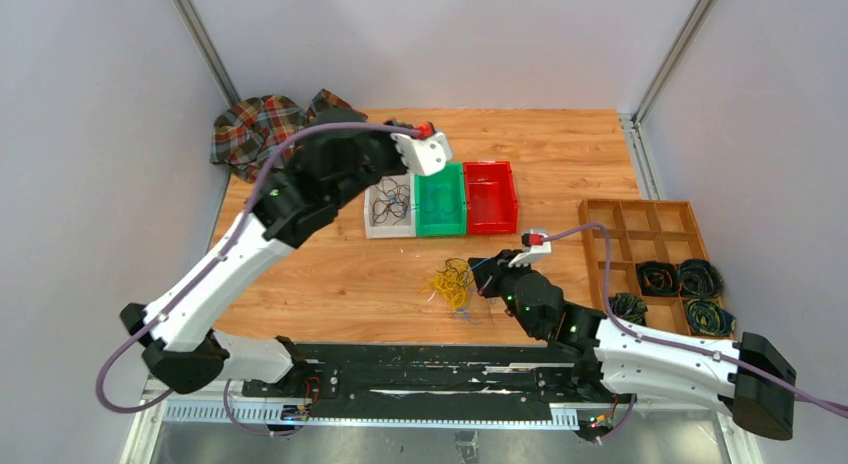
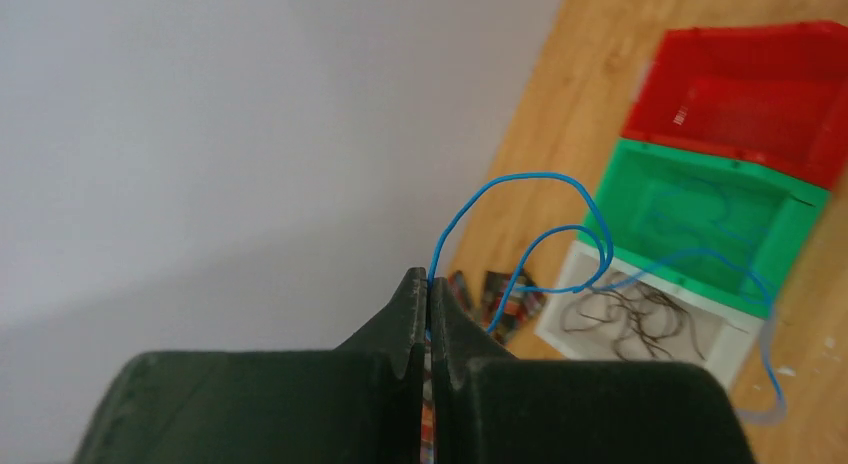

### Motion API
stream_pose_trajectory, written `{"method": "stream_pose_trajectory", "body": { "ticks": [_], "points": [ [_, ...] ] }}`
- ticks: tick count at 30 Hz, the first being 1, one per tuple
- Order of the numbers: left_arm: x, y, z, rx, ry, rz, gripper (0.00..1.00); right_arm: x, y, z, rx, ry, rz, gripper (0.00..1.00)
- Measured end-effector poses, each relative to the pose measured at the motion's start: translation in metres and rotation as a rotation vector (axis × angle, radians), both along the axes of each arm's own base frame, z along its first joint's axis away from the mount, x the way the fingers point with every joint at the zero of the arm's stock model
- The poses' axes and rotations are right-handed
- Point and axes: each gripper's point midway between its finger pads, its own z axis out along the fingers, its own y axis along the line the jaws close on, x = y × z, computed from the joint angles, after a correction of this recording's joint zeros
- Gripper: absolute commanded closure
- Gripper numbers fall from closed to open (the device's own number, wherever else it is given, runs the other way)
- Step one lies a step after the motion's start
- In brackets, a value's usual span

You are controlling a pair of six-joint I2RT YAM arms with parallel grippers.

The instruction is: Untangle the cables

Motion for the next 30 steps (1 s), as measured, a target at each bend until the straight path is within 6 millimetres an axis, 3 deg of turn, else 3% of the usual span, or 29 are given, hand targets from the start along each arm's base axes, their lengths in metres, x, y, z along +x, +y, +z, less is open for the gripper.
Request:
{"method": "stream_pose_trajectory", "body": {
  "ticks": [1, 4, 10, 16, 22, 30],
  "points": [
    [0.006, -0.009, -0.028, 0.038, 0.06, -0.005, 1.0, 0.0, -0.003, 0.005, 0.011, -0.009, -0.01, 0.97],
    [0.017, -0.025, -0.074, 0.097, 0.153, -0.01, 0.99, 0.0, -0.015, 0.012, 0.029, -0.026, -0.04, 0.97],
    [0.042, -0.053, -0.125, 0.165, 0.247, -0.007, 0.99, -0.004, -0.041, -0.003, 0.008, -0.025, -0.091, 0.97],
    [0.074, -0.08, -0.177, 0.242, 0.315, 0.005, 0.99, -0.006, -0.057, 0.003, 0.025, -0.037, -0.127, 0.97],
    [0.112, -0.081, -0.221, 0.34, 0.313, 0.05, 0.99, -0.007, -0.066, 0.008, 0.036, -0.046, -0.146, 0.97],
    [0.158, -0.068, -0.258, 0.442, 0.249, 0.114, 1.0, -0.008, -0.074, 0.002, 0.007, -0.039, -0.161, 0.97]
  ]
}}
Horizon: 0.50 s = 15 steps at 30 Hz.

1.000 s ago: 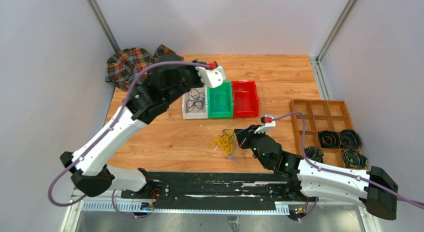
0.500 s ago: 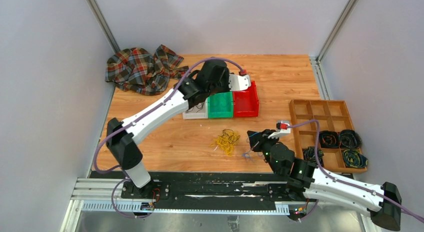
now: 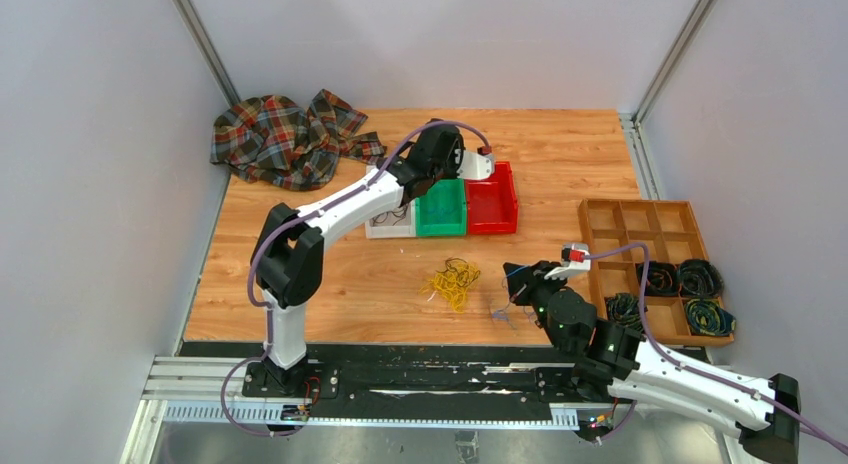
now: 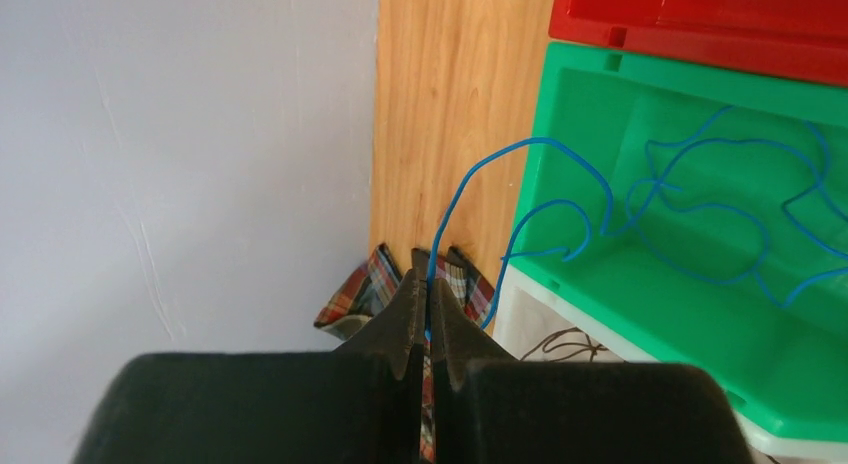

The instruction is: Untangle the cables

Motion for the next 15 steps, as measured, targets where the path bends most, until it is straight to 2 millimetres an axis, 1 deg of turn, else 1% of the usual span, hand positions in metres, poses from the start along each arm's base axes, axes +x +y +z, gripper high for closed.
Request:
{"method": "stream_pose_trajectory", "body": {
  "ticks": [2, 5, 8, 13, 14, 15],
  "points": [
    [0.006, 0.002, -0.007, 0.014, -0.005, 0.008, 0.99, 0.0, -0.001, -0.002, -0.009, 0.004, -0.003, 0.97],
    [0.005, 0.002, -0.019, 0.016, 0.025, 0.011, 0.99, 0.0, -0.003, -0.004, -0.02, 0.009, -0.007, 0.97],
    [-0.006, 0.0, -0.033, -0.007, 0.097, 0.019, 0.99, -0.001, -0.005, -0.006, -0.029, 0.012, -0.011, 0.98],
    [-0.028, -0.006, -0.065, -0.056, 0.251, 0.038, 0.99, -0.001, -0.006, -0.005, -0.039, 0.012, -0.014, 0.98],
    [-0.031, -0.007, -0.072, -0.061, 0.276, 0.045, 0.99, -0.001, -0.007, -0.006, -0.042, 0.013, -0.014, 0.98],
    [-0.034, -0.008, -0.078, -0.066, 0.299, 0.05, 0.94, -0.001, -0.007, -0.005, -0.042, 0.013, -0.014, 0.98]
  ]
}}
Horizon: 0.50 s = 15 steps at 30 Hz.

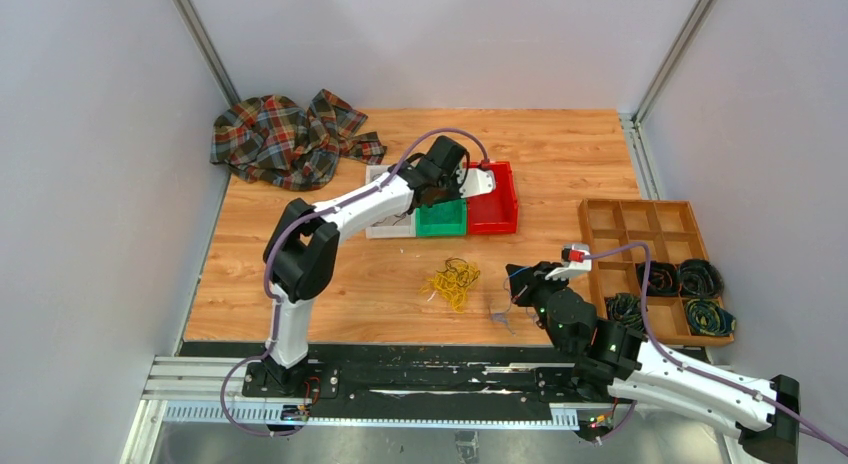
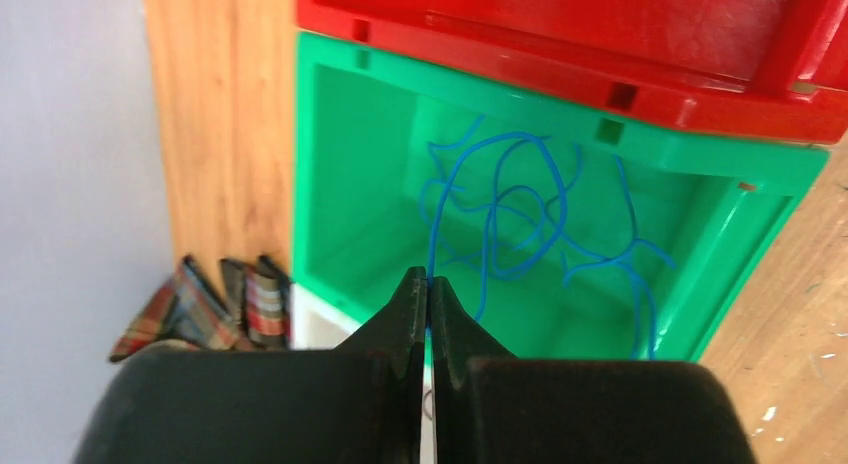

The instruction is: Untangle the cables

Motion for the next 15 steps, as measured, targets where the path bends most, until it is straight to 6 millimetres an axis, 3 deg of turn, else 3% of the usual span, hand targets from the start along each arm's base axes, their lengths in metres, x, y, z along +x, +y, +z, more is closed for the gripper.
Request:
{"method": "stream_pose_trajectory", "body": {
  "ticks": [7, 8, 11, 15],
  "points": [
    [-0.013, 0.01, -0.038, 0.052, 0.128, 0.042, 0.07, 0.0, 0.001, 0.011, -0.001, -0.002, 0.001, 0.98],
    [-0.016, 0.011, -0.039, 0.054, 0.151, 0.045, 0.01, 0.001, 0.001, 0.014, 0.001, -0.004, 0.001, 0.98],
    [-0.025, 0.01, -0.025, 0.014, 0.221, 0.033, 0.02, 0.002, 0.003, 0.022, -0.001, -0.006, 0.0, 0.99],
    [-0.053, 0.01, 0.027, -0.103, 0.286, -0.044, 0.02, 0.005, 0.009, 0.034, -0.029, -0.005, 0.002, 0.99]
  ]
}}
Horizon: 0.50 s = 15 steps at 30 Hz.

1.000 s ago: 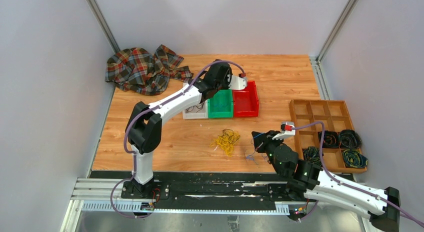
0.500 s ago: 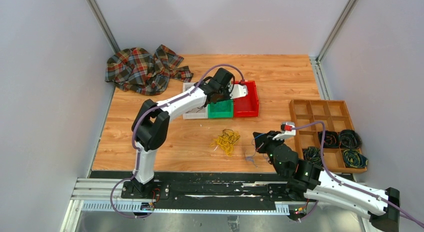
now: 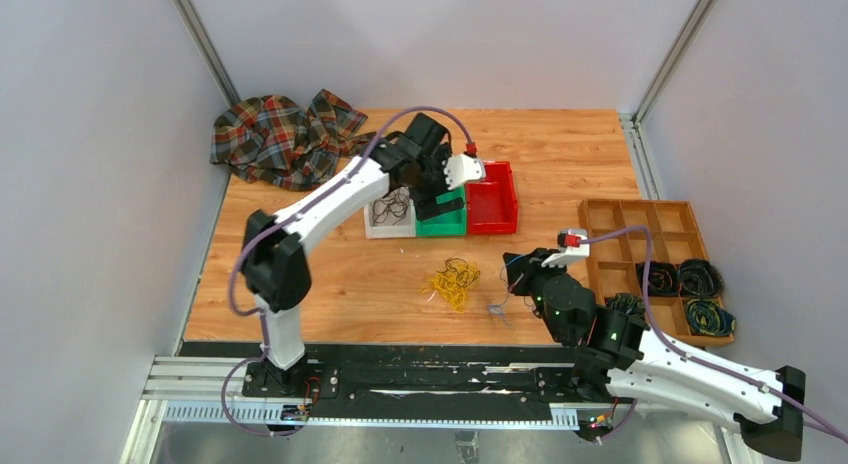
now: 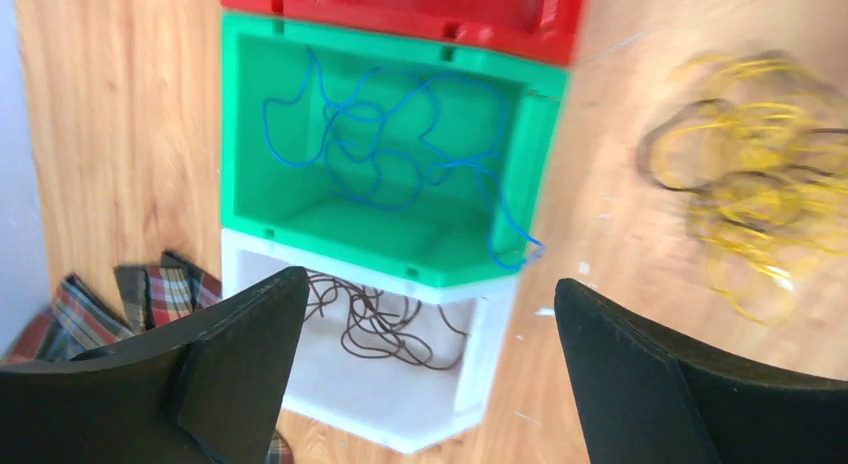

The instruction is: Untangle the cables

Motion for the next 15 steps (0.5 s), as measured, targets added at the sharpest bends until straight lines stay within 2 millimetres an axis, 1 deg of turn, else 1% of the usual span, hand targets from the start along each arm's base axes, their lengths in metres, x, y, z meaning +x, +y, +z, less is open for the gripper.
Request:
{"method": "stream_pose_trajectory", "body": {
  "ticks": [2, 4, 6, 8, 9, 11, 12, 13, 15],
  "points": [
    [-0.021, 0.0, 0.035, -0.077, 0.008, -0.044, 0.02, 0.002, 0.006, 0.007, -0.01, 0.003, 0.007, 0.99],
    [-0.049, 0.0, 0.077, -0.173, 0.01, -0.103, 0.02, 0.004, 0.012, 0.014, -0.015, 0.006, 0.016, 1.0],
    [-0.077, 0.001, 0.114, -0.268, 0.014, -0.157, 0.02, 0.005, 0.021, 0.022, -0.017, 0.013, 0.036, 0.99],
    [-0.105, 0.003, 0.14, -0.354, 0.031, -0.206, 0.02, 0.006, 0.032, 0.03, -0.019, 0.02, 0.062, 0.99],
    [-0.121, 0.004, 0.15, -0.398, 0.055, -0.233, 0.02, 0.007, 0.038, 0.033, -0.022, 0.026, 0.077, 0.99],
    [-0.15, 0.006, 0.155, -0.455, 0.122, -0.279, 0.02, 0.008, 0.051, 0.038, -0.027, 0.037, 0.11, 0.99],
    [-0.161, 0.007, 0.153, -0.469, 0.159, -0.291, 0.02, 0.008, 0.057, 0.041, -0.029, 0.042, 0.125, 0.99],
    [-0.174, 0.007, 0.149, -0.481, 0.207, -0.308, 0.02, 0.008, 0.064, 0.043, -0.03, 0.047, 0.144, 0.99],
    [-0.194, 0.006, 0.137, -0.485, 0.293, -0.328, 0.02, 0.009, 0.077, 0.049, -0.029, 0.054, 0.179, 0.99]
  ]
}}
